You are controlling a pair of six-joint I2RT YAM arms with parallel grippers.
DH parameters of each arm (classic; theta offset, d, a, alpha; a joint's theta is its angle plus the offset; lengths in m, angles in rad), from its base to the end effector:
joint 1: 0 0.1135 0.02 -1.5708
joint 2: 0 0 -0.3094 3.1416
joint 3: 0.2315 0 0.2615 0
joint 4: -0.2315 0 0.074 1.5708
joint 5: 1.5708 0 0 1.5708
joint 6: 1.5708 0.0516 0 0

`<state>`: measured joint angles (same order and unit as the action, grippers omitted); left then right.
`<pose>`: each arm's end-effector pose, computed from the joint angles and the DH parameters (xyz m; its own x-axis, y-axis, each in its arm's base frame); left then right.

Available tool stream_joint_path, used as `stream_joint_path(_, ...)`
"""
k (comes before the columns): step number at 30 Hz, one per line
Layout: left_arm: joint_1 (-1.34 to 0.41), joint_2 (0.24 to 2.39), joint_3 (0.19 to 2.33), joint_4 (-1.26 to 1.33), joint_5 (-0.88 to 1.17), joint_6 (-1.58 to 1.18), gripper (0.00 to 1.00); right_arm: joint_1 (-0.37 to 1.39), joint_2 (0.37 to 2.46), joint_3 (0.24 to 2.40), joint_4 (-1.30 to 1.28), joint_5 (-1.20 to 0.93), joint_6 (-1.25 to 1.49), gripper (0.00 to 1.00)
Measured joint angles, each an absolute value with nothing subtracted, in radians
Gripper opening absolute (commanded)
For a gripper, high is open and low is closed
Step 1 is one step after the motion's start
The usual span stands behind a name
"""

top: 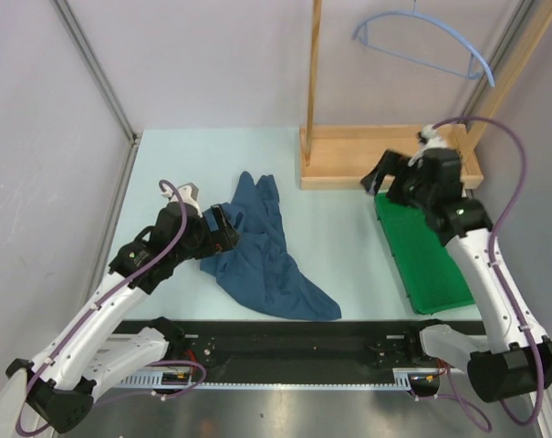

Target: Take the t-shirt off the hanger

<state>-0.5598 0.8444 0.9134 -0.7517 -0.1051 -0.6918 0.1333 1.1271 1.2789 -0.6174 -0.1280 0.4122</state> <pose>0.1397 -0.0812 0.3431 -0.7046 -0.3071 -0.6397 0.0126 0.8960 -0.4440 0.2385 0.0386 0.4345 -0.5058 0.3331 -0.7957 -0.0461 0.9107 0.4105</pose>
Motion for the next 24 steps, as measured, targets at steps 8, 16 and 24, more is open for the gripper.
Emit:
stream_joint_path(8,-0.540,0.841,0.934,-0.795,-0.234,-0.749,1.00,0.592,1.042,0.897,-0.368,-0.022,0.474,1.00)
stream_joint_path(16,-0.534,0.691,0.939,-0.868,-0.366,-0.818,1.00,0.955,1.538,1.016,-0.040,0.041,0.390,1.00)
stream_joint_path(24,-0.534,0.453,0.982,-0.936,-0.523,-0.860,0.98,1.048,1.926,1.348,0.051,0.006,0.253,0.99)
